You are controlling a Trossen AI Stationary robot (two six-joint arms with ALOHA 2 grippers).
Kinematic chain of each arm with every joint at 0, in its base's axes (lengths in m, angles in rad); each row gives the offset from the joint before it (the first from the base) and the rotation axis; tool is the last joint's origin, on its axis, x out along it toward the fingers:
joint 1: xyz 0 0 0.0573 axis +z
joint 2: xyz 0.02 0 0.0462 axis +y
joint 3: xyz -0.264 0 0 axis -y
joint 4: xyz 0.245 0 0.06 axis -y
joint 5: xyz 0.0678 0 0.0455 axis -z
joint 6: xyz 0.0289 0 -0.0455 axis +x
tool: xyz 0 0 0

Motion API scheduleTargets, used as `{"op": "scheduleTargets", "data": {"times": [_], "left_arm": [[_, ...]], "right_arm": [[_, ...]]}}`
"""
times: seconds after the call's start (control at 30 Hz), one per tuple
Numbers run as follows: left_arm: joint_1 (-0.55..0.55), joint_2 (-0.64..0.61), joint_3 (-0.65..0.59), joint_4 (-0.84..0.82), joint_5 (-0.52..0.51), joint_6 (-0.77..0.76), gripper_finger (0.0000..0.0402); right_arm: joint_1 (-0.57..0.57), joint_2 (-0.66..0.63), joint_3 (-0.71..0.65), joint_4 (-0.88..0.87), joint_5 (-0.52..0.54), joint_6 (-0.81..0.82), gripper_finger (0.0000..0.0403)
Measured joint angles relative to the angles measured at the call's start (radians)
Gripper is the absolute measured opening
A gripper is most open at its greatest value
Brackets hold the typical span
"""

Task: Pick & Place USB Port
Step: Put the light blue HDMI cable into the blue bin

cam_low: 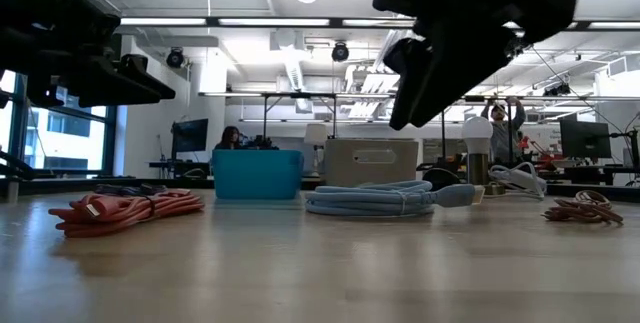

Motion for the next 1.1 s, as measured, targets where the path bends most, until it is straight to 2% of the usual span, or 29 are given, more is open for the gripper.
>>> {"op": "scheduleTargets", "data": {"times": [0.2, 0.67, 1.1], "left_arm": [[0.000, 0.000, 0.000, -0.001, 0.007, 0.000, 0.0187], [0.000, 0.000, 0.002, -0.001, 0.030, 0.007, 0.0187], [0.000, 0.000, 0.002, -0.001, 0.030, 0.003, 0.0187]], "right_arm": [[-0.032, 0.020, -0.002, 0.023, -0.011, 0.027, 0.0197], [-0.038, 0.134, -0.002, 0.085, -0.111, 0.052, 0.0197], [-0.065, 0.150, -0.002, 0.102, -0.138, 0.052, 0.0197]]}}
